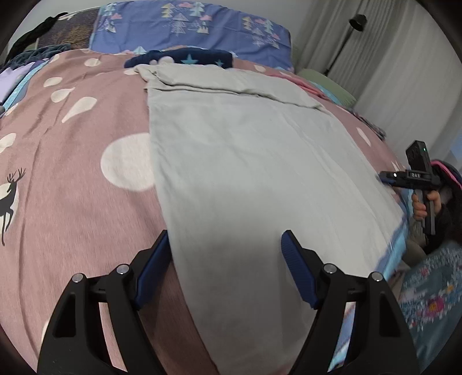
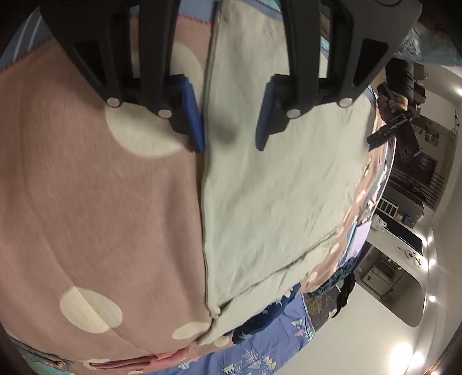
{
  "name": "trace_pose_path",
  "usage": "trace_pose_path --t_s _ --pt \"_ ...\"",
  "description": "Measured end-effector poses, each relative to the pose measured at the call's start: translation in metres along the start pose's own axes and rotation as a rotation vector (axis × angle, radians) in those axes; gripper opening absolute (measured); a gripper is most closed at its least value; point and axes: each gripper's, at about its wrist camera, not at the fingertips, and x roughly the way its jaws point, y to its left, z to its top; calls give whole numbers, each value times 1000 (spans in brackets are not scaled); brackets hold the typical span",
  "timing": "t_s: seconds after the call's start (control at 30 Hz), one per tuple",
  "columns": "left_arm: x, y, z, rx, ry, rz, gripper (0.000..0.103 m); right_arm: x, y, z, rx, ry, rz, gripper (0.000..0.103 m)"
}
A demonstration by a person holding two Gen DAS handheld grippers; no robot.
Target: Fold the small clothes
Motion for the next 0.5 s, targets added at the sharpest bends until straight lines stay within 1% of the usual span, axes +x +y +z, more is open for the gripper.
trace_pose_path --t_s 0.1,0.17,0.23,0.3,0.37,0.43,0.5 --pt "-6 -5 -11 18 13 -13 77 -7 -2 -11 4 18 23 37" --pt "-5 -5 -12 16 11 -22 77 -4 0 -6 -14 27 19 37" --pt "1 -3 -3 9 1 -35 77 5 3 6 -17 17 15 39" --pt "14 -3 12 12 -1 -41 77 17 7 22 -45 4 24 46" --pt "23 -4 22 20 0 -43 77 26 7 32 -53 3 50 46" --pt "25 -3 26 5 -1 -49 76 24 4 30 -34 12 83 46" --pt "19 -4 20 9 0 -56 69 17 2 19 -40 40 125 45"
